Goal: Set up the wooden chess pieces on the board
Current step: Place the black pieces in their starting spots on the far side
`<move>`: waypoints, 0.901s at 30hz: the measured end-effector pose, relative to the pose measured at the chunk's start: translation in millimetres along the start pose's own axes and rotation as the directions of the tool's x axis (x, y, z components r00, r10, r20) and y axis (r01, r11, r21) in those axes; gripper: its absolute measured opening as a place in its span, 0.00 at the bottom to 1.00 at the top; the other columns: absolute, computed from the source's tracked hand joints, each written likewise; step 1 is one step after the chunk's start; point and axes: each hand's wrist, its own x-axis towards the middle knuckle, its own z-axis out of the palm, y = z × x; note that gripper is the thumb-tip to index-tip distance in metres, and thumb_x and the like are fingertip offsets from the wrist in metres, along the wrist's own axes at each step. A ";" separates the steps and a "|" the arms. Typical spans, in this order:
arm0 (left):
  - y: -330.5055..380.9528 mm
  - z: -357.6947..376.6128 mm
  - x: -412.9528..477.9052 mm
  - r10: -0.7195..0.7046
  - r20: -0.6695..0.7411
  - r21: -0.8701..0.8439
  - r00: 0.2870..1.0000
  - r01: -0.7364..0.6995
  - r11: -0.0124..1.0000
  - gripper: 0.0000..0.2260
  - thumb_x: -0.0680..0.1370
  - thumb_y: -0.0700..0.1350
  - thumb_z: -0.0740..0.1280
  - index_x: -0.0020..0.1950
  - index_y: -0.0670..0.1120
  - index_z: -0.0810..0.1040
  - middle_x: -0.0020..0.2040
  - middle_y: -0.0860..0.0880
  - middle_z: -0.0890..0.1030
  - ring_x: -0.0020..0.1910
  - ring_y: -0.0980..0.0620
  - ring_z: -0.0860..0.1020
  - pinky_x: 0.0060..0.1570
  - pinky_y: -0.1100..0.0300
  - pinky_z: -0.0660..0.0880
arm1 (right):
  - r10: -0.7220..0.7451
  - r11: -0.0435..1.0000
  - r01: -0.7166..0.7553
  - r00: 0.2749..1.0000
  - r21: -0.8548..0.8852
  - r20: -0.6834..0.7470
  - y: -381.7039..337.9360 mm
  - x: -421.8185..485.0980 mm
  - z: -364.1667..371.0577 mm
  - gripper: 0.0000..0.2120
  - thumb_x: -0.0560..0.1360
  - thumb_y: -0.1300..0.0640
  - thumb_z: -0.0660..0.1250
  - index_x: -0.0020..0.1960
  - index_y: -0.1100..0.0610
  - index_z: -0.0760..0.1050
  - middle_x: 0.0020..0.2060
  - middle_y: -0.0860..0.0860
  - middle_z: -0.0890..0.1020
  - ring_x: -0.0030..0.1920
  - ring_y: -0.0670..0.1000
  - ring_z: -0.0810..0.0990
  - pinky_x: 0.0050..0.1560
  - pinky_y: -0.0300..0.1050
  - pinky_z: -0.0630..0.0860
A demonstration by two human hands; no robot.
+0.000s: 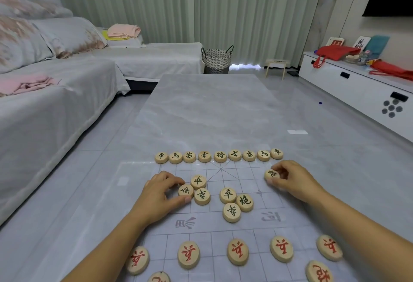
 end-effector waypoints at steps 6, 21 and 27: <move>-0.9 -0.4 0.3 -0.008 0.008 -0.006 1.000 0.009 1.000 0.40 0.55 0.81 0.52 0.56 0.58 0.75 0.50 0.61 0.72 0.51 0.61 0.70 0.53 0.60 0.69 | 0.159 0.804 -0.053 0.979 0.592 -0.128 -3.4 6.3 -22.6 0.07 0.71 0.58 0.70 0.49 0.54 0.77 0.43 0.50 0.79 0.43 0.47 0.76 0.44 0.34 0.72; -2.0 -0.1 0.8 -0.009 -0.004 -0.021 1.000 0.009 1.000 0.37 0.56 0.80 0.54 0.55 0.59 0.75 0.50 0.62 0.72 0.51 0.61 0.70 0.53 0.60 0.71 | -0.137 0.990 0.138 0.990 0.032 -0.013 16.7 -3.8 8.4 0.16 0.72 0.60 0.69 0.59 0.54 0.74 0.52 0.46 0.74 0.54 0.48 0.74 0.54 0.37 0.69; -3.5 1.3 0.9 -0.007 0.007 -0.003 1.000 0.007 1.000 0.27 0.61 0.72 0.60 0.54 0.60 0.74 0.51 0.59 0.73 0.51 0.61 0.70 0.54 0.59 0.71 | -0.154 0.988 0.154 0.988 0.001 -0.026 17.2 -5.2 10.3 0.19 0.71 0.59 0.70 0.61 0.54 0.73 0.53 0.47 0.73 0.57 0.49 0.72 0.56 0.39 0.68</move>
